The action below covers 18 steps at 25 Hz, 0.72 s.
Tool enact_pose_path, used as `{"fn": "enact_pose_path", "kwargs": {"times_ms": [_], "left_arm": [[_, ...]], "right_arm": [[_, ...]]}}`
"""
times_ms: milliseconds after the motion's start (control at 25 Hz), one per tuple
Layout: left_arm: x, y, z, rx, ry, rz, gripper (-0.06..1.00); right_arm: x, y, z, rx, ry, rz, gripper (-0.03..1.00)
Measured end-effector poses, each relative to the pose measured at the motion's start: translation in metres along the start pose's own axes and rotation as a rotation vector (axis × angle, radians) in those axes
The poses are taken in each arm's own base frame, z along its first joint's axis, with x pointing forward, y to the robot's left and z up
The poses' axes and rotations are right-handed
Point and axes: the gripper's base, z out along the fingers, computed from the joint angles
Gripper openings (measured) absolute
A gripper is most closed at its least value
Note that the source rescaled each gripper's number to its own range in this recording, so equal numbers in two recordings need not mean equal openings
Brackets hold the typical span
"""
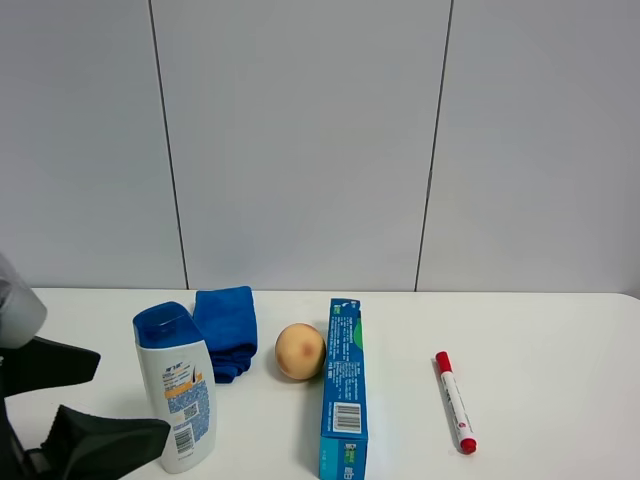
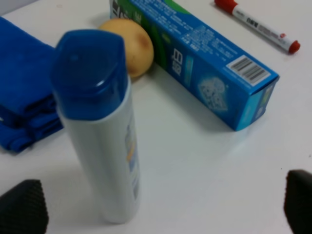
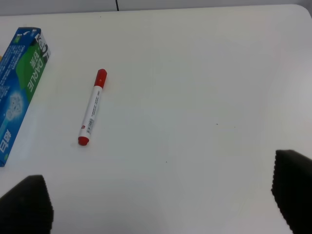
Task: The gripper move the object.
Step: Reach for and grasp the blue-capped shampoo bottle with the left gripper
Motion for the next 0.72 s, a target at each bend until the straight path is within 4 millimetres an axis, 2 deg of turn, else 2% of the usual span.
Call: {"fn": "enact_pose_path", "kwargs": {"times_ms": [360, 720], "left_arm": [[0.015, 0.002, 0.026, 0.008, 0.001, 0.018, 1.0], [0.015, 0.01, 0.028, -0.078, -0.021, -0.017, 1.0]], "right_arm": [[0.0, 0.0, 0.0, 0.0, 0.0, 0.0, 1.0], [0.0, 0.0, 0.0, 0.0, 0.0, 0.0, 1.0]]}}
